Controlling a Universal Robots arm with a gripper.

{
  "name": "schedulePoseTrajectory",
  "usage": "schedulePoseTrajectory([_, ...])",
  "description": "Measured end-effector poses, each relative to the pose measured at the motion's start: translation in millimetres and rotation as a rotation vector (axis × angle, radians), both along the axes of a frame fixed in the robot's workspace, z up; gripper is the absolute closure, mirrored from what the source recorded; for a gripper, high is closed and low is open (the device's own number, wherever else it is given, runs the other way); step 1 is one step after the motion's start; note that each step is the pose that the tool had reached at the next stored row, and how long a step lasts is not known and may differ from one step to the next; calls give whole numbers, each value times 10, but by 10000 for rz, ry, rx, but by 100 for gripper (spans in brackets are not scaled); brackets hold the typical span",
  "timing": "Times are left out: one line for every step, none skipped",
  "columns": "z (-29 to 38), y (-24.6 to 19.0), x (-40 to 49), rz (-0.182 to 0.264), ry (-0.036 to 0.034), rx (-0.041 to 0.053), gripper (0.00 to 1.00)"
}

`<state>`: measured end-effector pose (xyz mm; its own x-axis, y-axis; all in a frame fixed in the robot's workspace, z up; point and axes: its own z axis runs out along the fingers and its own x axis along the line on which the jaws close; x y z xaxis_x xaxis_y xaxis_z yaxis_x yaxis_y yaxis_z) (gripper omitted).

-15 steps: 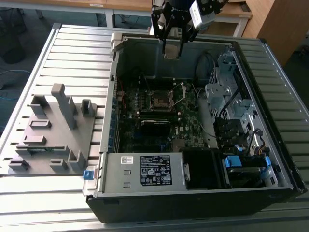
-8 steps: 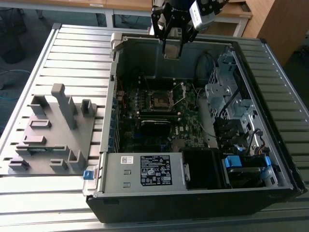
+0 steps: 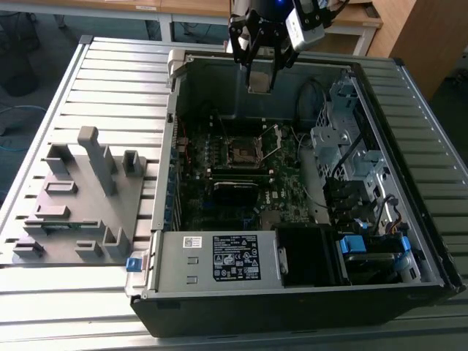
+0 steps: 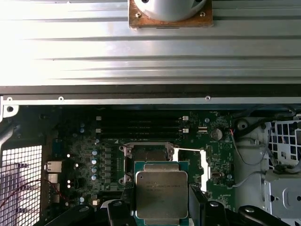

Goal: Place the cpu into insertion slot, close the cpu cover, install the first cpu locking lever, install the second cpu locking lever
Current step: 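Place the cpu into insertion slot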

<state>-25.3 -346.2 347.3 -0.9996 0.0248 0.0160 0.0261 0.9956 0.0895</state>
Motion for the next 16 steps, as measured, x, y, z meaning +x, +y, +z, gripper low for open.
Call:
schedulePoseTrajectory([-13,0,0,0,-5,0,46])
schedulePoseTrajectory([-25,0,-1,0,-10,0,46])
schedulePoseTrajectory([-35,0,-2,-1,-14,-1,46])
schedulePoseTrajectory([-44,0,-5,-1,-18,0,46])
schedulePoseTrajectory([-47,0,-7,-1,-19,-2,46])
schedulePoseTrajectory([-48,0,-7,0,-19,-2,46])
schedulePoseTrajectory([-47,0,-7,2,-19,-4,46])
schedulePoseTrajectory([-49,0,-11,0,-20,-1,46])
schedulePoseTrajectory([-49,0,-13,0,-20,-1,46])
schedulePoseTrajectory([-49,0,-14,0,-20,-1,46])
schedulePoseTrajectory([-49,0,-14,0,-20,0,46])
schedulePoseTrajectory([-49,0,-14,0,-20,0,46])
schedulePoseTrajectory([-49,0,-14,0,-20,0,46])
schedulePoseTrajectory([-49,0,-14,0,-20,-1,46])
schedulePoseTrajectory([-49,0,-14,0,-19,-2,46])
schedulePoseTrajectory([-51,0,-14,0,-20,-1,46])
